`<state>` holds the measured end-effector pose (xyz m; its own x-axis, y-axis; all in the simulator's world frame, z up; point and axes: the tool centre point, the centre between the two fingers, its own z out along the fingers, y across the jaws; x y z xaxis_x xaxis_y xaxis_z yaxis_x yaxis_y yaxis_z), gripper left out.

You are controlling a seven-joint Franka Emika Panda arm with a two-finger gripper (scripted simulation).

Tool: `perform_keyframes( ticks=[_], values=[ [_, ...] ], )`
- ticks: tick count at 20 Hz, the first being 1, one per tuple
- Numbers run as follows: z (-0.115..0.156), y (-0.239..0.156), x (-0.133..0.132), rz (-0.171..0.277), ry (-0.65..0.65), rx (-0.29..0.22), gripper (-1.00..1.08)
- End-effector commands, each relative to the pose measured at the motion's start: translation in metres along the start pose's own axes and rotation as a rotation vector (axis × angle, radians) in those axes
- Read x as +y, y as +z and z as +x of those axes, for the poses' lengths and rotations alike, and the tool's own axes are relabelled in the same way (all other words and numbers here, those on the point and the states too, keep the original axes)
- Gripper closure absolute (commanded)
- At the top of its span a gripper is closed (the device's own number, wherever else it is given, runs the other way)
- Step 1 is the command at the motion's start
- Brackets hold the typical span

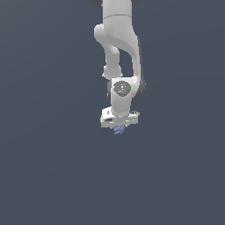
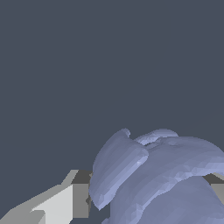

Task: Pick up the object and move it to a goal position.

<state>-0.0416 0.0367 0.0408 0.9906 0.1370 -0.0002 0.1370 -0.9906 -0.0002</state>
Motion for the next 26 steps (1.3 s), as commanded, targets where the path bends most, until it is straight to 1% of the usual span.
perform_keyframes(
  ticks=[1, 11, 15, 20, 26],
  values=[
    [0.000, 0.001, 0.000, 0.000, 0.000, 0.000, 1.08],
    [0.000, 0.000, 0.001, 0.000, 0.001, 0.001, 1.08],
    [-0.004, -0.004, 0.007, 0.000, 0.001, 0.001, 1.08],
    [-0.016, -0.017, 0.029, 0.000, 0.001, 0.001, 1.08],
    [-0.041, -0.043, 0.073, 0.000, 0.001, 0.001, 1.08]
  ],
)
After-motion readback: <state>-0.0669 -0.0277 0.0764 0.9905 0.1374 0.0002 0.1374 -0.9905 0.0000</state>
